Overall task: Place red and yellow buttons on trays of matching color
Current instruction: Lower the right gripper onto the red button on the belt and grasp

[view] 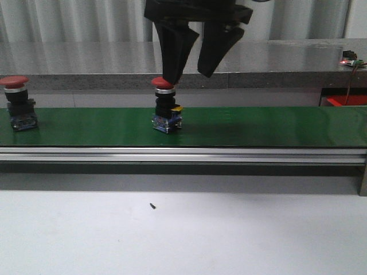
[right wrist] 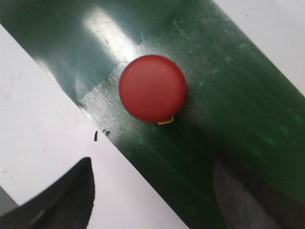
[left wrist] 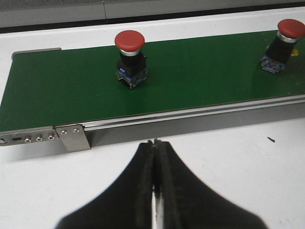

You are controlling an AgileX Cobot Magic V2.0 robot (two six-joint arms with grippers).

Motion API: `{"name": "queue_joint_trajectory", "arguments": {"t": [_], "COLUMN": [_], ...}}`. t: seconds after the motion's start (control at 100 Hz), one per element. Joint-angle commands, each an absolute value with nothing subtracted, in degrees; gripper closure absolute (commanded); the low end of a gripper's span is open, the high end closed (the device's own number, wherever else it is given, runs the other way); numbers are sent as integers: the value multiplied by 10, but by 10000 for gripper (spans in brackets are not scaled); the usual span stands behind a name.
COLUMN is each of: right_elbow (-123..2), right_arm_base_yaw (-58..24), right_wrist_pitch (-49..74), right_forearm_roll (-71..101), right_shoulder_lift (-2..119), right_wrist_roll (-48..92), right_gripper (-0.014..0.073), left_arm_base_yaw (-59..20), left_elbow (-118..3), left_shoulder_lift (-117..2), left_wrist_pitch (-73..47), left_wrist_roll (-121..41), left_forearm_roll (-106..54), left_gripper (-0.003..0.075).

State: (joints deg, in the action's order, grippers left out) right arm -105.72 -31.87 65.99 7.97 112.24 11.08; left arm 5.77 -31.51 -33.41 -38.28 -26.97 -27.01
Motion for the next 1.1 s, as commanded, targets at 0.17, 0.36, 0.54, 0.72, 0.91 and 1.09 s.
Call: {"name": "queue_joint_trajectory", "arguments": {"t": [0.17, 0.36, 0.54, 0.72, 0.91, 1.09], "right_elbow": [-1077, -1077, -1077, -1077, -1077, -1077], "right_arm_base_yaw": [-319, -315, -315, -313, -303, -275], "right_wrist_pitch": [612, 586, 575, 578, 577, 581], "right_forearm_roll": [87, 87, 86, 86, 86, 86], "right_shoulder_lift": [1115, 1137, 1153, 1154, 1150, 1118], "right_wrist_roll": [123, 123, 123, 114, 104, 98], "right_gripper": [69, 69, 123, 420, 485, 485], "left_arm_base_yaw": [53, 53, 53, 53, 53, 53], "left_elbow": [-330, -330, -330, -330, -330, -330], "left_shoulder_lift": [-334, -334, -334, -334, -334, -334], "left_wrist_pitch": [-349, -349, -349, -349, -349, -349], "left_wrist_roll": [-270, -270, -270, -270, -270, -270], "left_forearm_roll": [-289, -289, -289, -289, -289, -289], "left_gripper": [740, 740, 740, 740, 740, 740]}}
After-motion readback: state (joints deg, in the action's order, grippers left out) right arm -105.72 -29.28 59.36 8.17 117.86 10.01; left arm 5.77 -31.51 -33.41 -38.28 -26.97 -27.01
